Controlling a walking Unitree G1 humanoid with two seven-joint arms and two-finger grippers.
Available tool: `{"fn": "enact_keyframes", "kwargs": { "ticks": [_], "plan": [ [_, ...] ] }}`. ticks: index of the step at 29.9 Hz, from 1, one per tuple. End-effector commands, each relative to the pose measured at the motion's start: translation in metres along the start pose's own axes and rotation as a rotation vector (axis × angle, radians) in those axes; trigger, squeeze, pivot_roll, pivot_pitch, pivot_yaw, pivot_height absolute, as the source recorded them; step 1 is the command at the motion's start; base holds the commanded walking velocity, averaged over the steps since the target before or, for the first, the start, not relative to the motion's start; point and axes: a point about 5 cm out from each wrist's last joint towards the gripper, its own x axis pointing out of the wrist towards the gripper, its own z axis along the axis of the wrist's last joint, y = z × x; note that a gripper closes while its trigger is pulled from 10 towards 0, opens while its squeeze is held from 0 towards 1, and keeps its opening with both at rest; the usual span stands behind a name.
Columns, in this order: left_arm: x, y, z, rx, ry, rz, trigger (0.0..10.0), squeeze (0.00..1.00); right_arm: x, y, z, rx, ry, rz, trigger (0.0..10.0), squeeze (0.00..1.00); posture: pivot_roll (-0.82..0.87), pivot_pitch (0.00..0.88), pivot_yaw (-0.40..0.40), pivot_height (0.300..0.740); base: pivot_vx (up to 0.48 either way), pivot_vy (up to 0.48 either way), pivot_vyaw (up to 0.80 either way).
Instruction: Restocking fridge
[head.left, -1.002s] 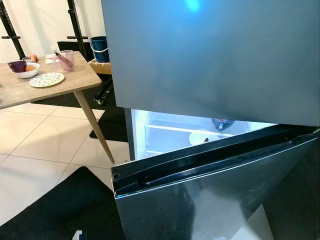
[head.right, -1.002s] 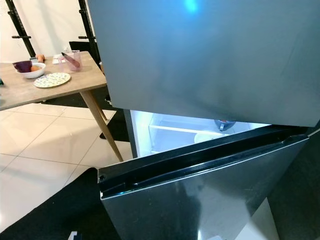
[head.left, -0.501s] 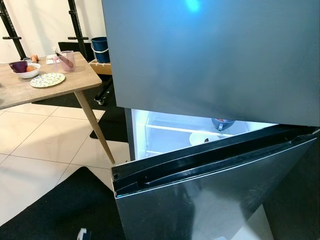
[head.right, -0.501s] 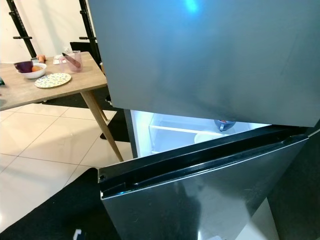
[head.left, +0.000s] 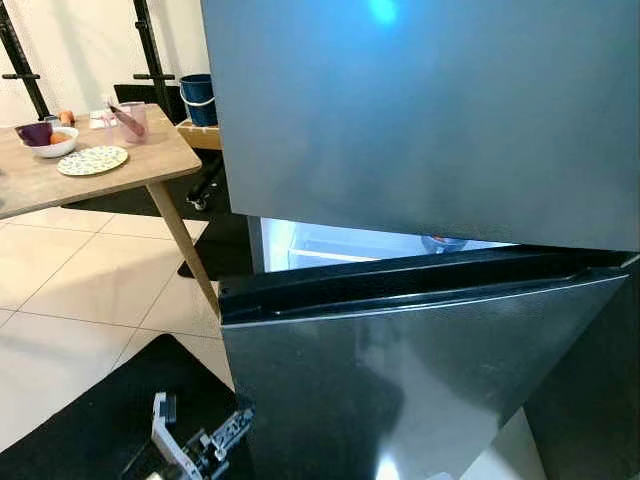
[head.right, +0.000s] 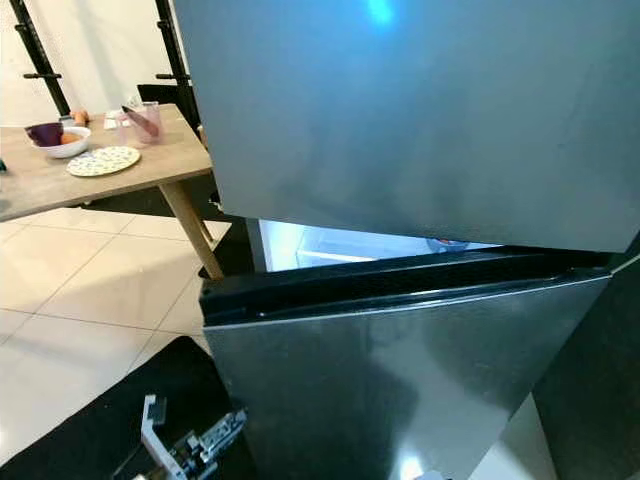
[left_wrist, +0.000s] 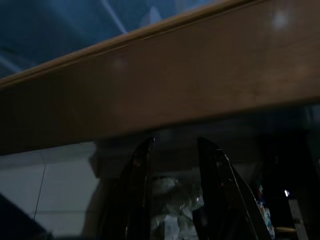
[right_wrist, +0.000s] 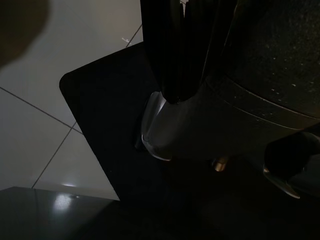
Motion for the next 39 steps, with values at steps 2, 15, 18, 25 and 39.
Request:
{"fn": "enact_keyframes", "kwargs": {
  "ticks": [2, 15, 18, 25, 39],
  "plan": [
    [0.004, -0.005, 0.031, 0.1, -0.095, -0.004, 10.0, 0.0, -0.001, 0.003, -0.011, 0.002, 0.041, 0.011, 10.0, 0.0, -0.07, 0.0, -0.006, 0.74, 0.0, 0.0, 0.0],
    [0.038, -0.041, 0.105, 0.427, -0.328, -0.006, 10.0, 0.0, -0.002, 0.001, -0.012, 0.0, 0.042, 0.01, 10.0, 0.0, -0.08, 0.0, -0.009, 0.74, 0.0, 0.0, 0.0],
    [0.048, -0.055, 0.119, 0.523, -0.362, -0.011, 10.0, 0.0, -0.002, 0.001, -0.012, 0.002, 0.041, 0.01, 10.0, 0.0, -0.08, 0.001, -0.007, 0.74, 0.0, 0.0, 0.0],
    [0.073, -0.081, 0.125, 0.781, -0.274, -0.05, 10.0, 0.0, -0.002, 0.002, -0.013, 0.004, 0.041, 0.01, 10.0, 0.0, -0.08, 0.005, -0.007, 0.74, 0.0, 0.0, 0.0],
    [0.1, -0.104, 0.1, 1.277, -0.106, -0.066, 10.0, 0.0, -0.002, 0.005, -0.015, 0.017, 0.044, 0.026, 10.0, 0.0, -0.08, 0.008, -0.003, 0.74, 0.0, 0.0, 0.0]
  ]
}}
